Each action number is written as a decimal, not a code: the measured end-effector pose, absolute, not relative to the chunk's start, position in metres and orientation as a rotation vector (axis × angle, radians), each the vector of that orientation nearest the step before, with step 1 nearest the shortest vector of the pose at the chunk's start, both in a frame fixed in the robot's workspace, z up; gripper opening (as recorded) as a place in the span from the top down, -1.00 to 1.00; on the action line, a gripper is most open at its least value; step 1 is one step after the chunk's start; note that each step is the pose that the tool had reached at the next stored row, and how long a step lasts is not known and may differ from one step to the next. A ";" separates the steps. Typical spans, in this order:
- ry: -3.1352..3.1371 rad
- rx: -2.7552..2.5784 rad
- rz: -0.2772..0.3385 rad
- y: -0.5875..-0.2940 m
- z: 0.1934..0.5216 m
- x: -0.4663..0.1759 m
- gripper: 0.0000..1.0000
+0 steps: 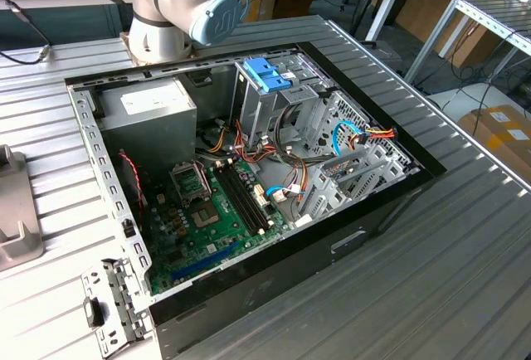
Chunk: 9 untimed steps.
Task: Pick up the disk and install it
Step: 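Pick up the disk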
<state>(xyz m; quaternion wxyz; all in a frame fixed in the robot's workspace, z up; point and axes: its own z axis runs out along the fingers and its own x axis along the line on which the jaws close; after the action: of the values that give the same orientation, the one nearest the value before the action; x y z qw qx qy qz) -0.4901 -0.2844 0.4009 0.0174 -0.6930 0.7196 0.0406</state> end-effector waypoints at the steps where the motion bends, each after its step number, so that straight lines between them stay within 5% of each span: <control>1: 2.236 -2.153 0.126 -0.284 0.402 -0.490 0.25; 9: 2.235 -2.152 0.128 -0.284 0.409 -0.490 0.25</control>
<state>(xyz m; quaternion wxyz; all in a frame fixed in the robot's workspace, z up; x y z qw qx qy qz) -0.4901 -0.2844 0.4088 0.0180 -0.6930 0.7195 0.0413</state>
